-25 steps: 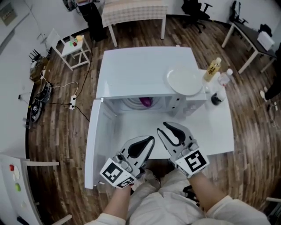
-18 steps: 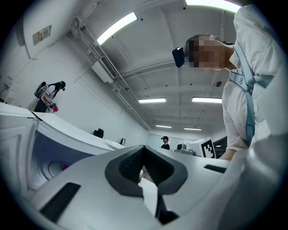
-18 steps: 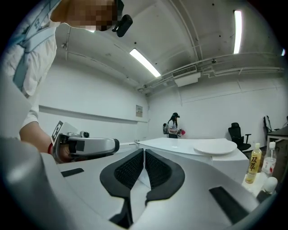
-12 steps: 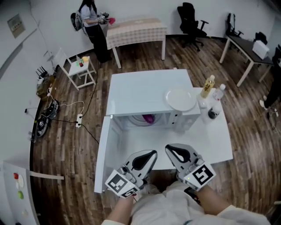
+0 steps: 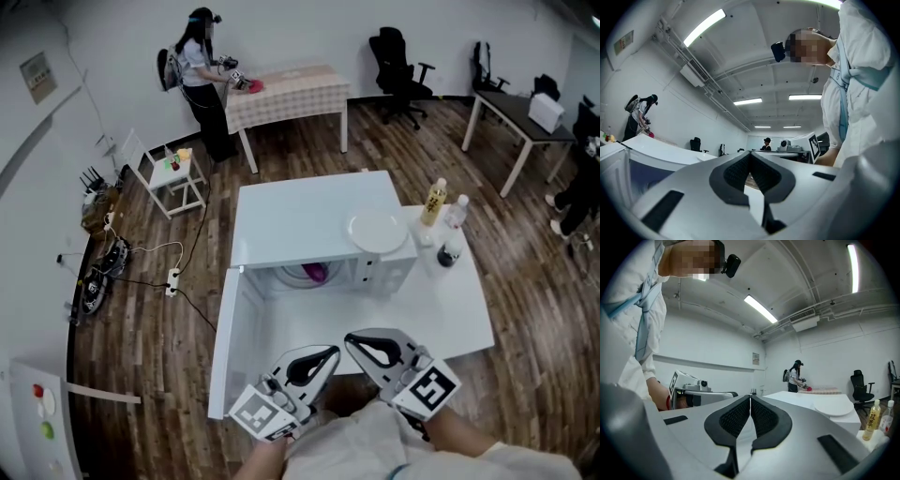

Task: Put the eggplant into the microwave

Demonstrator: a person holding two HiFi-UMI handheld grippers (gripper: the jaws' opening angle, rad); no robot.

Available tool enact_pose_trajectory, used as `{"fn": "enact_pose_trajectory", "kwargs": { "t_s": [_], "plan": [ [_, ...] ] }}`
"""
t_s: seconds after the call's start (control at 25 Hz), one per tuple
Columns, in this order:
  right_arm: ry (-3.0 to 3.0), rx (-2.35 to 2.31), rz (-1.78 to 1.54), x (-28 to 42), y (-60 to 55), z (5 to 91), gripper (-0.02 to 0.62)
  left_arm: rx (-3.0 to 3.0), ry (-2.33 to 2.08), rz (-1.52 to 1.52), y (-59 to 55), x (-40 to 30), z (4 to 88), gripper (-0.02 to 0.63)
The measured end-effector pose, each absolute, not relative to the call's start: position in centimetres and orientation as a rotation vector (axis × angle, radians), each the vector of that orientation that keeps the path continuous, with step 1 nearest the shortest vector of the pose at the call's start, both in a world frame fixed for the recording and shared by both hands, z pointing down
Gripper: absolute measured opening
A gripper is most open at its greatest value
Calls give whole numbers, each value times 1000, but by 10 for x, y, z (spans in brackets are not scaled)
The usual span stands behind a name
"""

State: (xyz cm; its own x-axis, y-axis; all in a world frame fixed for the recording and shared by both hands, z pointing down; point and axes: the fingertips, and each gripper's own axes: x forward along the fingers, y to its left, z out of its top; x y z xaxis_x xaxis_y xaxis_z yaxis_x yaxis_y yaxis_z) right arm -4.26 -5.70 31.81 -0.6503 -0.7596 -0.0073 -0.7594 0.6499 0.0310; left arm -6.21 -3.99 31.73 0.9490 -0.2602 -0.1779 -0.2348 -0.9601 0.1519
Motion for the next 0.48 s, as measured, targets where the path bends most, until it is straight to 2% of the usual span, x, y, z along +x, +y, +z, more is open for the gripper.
{"fn": "enact_pose_trajectory", "kwargs": {
  "t_s": [0.48],
  "plan": [
    [-2875,1228,-40,-60,-39,312,32,3022,-418,-297,-29,-73,305,0]
  ]
}}
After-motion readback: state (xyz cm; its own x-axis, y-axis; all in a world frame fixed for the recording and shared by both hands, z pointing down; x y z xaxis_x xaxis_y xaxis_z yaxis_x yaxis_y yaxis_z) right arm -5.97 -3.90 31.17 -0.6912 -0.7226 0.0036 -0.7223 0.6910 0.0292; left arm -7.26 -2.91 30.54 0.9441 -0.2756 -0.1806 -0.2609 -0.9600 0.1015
